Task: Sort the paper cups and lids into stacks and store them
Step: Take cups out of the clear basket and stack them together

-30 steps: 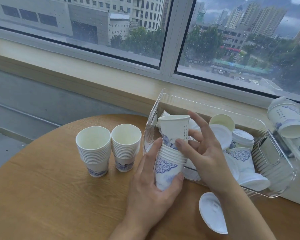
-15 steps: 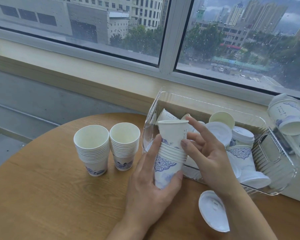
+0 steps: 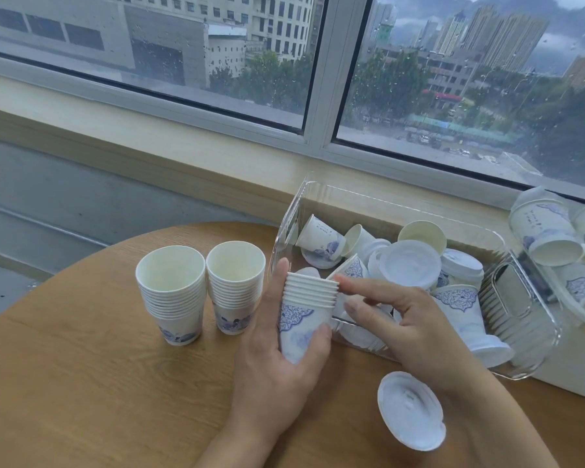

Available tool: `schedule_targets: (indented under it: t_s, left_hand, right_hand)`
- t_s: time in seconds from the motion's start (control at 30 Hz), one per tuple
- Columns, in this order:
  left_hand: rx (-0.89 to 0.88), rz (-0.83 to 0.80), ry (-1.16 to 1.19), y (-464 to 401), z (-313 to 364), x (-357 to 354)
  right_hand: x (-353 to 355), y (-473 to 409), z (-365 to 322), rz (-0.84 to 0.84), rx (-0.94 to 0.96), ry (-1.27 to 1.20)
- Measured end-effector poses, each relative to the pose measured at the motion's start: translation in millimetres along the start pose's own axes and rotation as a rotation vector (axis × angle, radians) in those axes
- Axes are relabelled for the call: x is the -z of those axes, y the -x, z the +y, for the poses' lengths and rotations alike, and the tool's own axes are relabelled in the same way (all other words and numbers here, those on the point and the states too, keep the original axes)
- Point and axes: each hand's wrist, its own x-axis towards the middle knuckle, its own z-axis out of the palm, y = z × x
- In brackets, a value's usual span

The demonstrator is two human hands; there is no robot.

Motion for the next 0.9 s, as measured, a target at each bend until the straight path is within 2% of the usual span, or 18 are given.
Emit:
schedule_targets:
  t_s: [0.27, 0.33, 0.57, 0.8, 0.9]
  left_hand:
    - [0.032, -0.087, -0.027, 2, 5, 3]
    - [0.047, -0.079, -0.026, 2, 5, 4]
    - [0.077, -0.074, -0.063, 3, 1, 1]
    - [0.095, -0.069, -0.062, 2, 2, 0]
    - [0.092, -0.068, -0.060, 3, 2, 0]
  right_hand:
    - [13, -67, -5, 0.164, 0.012, 0.342]
    - [8, -91, -4, 0.143, 0.015, 0.443]
    - [-14, -149, 9, -0.093, -0.103, 0.798]
    - [-30, -164, 25, -0.042, -0.162, 0.905]
    - [-35, -166, 25, -0.079, -0.187, 0.904]
